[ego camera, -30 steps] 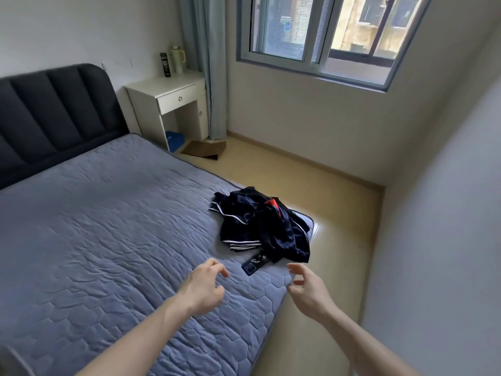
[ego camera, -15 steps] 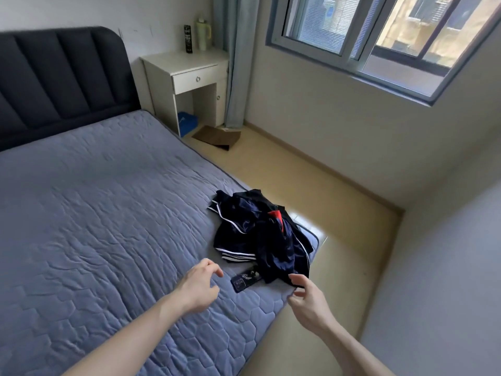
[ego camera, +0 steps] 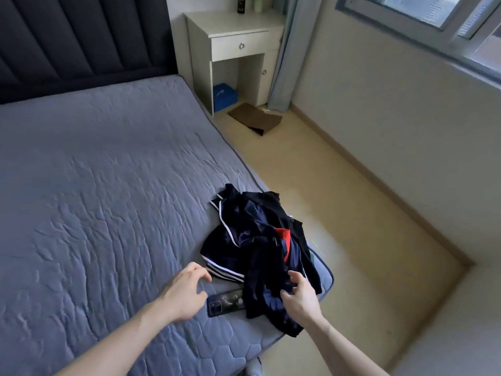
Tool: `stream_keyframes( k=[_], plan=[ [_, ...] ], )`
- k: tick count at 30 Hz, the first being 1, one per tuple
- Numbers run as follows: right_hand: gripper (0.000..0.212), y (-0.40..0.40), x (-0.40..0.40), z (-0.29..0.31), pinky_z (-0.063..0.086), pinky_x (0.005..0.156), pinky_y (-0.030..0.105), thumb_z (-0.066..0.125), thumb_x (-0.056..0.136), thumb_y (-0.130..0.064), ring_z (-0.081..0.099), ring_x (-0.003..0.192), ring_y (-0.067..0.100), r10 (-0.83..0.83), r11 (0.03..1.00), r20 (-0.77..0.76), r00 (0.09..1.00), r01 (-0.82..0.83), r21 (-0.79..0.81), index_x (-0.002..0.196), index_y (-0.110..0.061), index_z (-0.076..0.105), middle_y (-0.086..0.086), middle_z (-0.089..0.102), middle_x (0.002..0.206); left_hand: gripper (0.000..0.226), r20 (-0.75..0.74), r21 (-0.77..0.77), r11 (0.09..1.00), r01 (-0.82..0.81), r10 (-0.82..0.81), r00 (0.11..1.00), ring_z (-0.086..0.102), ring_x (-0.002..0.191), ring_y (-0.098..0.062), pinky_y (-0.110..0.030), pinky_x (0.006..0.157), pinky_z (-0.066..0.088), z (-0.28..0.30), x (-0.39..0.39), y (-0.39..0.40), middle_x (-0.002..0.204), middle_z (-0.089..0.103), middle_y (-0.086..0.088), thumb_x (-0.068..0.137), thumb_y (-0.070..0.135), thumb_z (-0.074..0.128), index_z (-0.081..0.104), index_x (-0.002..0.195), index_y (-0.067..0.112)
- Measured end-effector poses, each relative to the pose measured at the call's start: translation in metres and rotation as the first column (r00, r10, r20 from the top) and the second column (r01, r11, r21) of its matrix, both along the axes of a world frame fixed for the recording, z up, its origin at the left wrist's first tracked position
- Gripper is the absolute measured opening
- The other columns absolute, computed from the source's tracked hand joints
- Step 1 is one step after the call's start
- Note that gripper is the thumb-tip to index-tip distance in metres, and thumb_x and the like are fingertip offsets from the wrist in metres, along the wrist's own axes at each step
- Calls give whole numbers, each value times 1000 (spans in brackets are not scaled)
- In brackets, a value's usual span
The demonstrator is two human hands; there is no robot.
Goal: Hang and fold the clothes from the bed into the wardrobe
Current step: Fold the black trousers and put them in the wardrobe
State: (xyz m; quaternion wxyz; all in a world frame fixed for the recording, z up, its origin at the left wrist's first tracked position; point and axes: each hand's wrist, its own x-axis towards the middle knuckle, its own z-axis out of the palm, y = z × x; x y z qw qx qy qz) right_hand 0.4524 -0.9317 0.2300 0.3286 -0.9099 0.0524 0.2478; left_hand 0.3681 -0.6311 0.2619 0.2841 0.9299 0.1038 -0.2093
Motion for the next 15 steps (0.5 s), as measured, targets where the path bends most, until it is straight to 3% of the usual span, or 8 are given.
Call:
stream_keyframes(
  k=[6,12,14,15],
  plan=[
    [69,-15,84,-121,47,107,36,69,89,-31,56,130,23,49,995,-65,997,-54,-78,151,-19,42,4,56,144,23,-93,21,998,-60,62,994,55,105,-4,-30,88,51,-98,45,-20,123,40,30,91,27,52,54,108,42],
    [68,-10,129,-249,52,97,42,75,82,-32,61,120,36,74,987,-47,996,-79,-139,142,-20,46,7,63,129,23,-133,32,994,-104,107,985,54,106,1,-20,74,40,-203,63,-20,118,38,35,88,32,48,50,103,48],
    [57,-8,138,-284,52,95,42,74,85,-32,61,119,38,44,977,-59,997,-55,-204,135,-15,51,10,62,126,22,-151,25,993,-116,118,981,52,107,3,-20,76,40,-230,58,-18,118,38,34,89,32,47,50,104,48],
    [42,-5,141,-298,52,95,41,71,88,-30,62,117,38,46,971,-64,997,-59,-233,125,-13,58,12,65,121,23,-152,24,992,-122,124,981,52,108,3,-21,79,41,-241,55,-16,119,38,34,90,32,47,50,105,48]
  ],
)
